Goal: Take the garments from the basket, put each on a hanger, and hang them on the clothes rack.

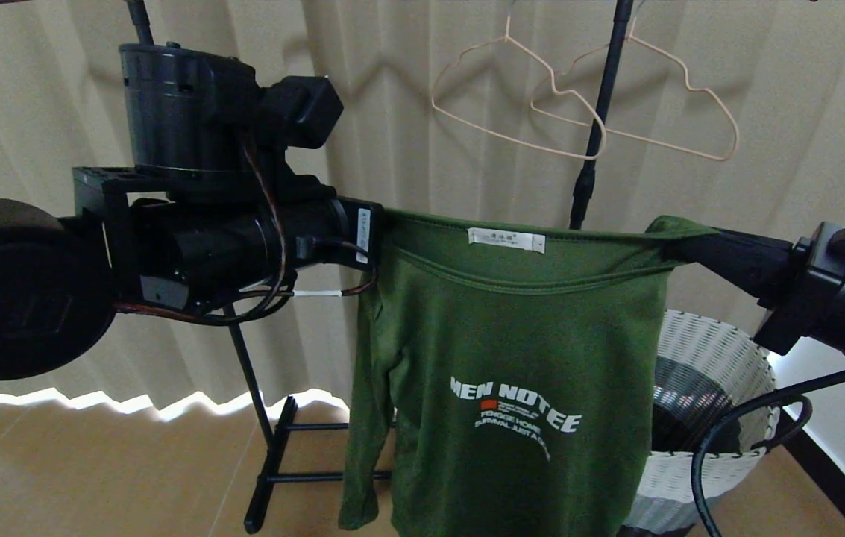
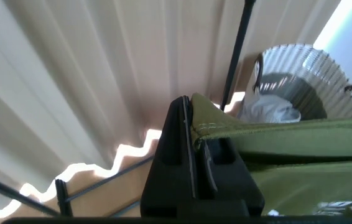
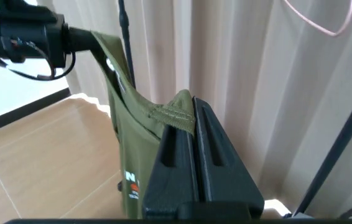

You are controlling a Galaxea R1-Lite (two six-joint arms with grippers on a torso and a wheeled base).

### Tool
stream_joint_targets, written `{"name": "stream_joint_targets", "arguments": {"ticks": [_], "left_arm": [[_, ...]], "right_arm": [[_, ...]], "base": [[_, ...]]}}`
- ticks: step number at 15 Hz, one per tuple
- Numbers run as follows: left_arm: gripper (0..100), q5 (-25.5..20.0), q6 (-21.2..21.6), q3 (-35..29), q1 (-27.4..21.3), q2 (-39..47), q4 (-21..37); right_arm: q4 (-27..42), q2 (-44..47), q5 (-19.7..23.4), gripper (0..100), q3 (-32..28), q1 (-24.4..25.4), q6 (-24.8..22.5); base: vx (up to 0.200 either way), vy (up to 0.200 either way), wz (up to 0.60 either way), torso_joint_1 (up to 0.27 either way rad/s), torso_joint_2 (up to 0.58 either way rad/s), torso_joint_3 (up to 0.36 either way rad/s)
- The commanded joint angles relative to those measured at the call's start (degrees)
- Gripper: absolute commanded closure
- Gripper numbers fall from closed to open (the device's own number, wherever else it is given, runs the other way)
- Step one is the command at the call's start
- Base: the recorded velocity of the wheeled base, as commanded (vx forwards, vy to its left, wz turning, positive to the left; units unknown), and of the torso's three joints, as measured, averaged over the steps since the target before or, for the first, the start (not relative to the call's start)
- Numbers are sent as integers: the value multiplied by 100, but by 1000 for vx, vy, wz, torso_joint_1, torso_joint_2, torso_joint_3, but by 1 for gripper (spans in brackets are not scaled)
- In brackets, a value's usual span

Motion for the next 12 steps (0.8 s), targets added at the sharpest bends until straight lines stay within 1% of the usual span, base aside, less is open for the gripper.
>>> {"name": "stream_joint_targets", "arguments": {"ticks": [1, 2, 3, 4, 6, 8, 10, 11, 12], "left_arm": [[100, -5, 5, 203, -23, -268, 149], [100, -22, 5, 299, -32, -497, 316], [100, -22, 5, 299, -32, -497, 316], [100, -418, 5, 466, -76, -998, 650], [100, -1103, 5, 633, -76, -1516, 1063], [100, -1534, 22, 774, -190, -1850, 1256], [100, -1587, 49, 906, -383, -2061, 1265], [100, -1622, 58, 1011, -497, -2176, 1239], [100, -1622, 66, 1020, -541, -2228, 1239]], "right_arm": [[-31, 247, -62, 100, -122, -99, -1], [-31, 423, -80, 100, -254, -222, 17], [-31, 423, -80, 100, -254, -222, 17], [-31, 828, -97, 100, -597, -354, 34], [-40, 1065, -115, 100, -843, -371, 96], [-40, 1390, -132, 100, -1300, -354, 166], [-154, 1566, -159, 100, -1484, -354, 280], [-418, 1636, -159, 100, -1467, -354, 447], [-559, 1671, -159, 100, -1449, -354, 500]], "base": [[0, 0, 0, 0, 0, 0], [0, 0, 0, 0, 0, 0], [0, 0, 0, 0, 0, 0], [0, 0, 0, 0, 0, 0], [0, 0, 0, 0, 0, 0], [0, 0, 0, 0, 0, 0], [0, 0, 0, 0, 0, 0], [0, 0, 0, 0, 0, 0], [0, 0, 0, 0, 0, 0]]}}
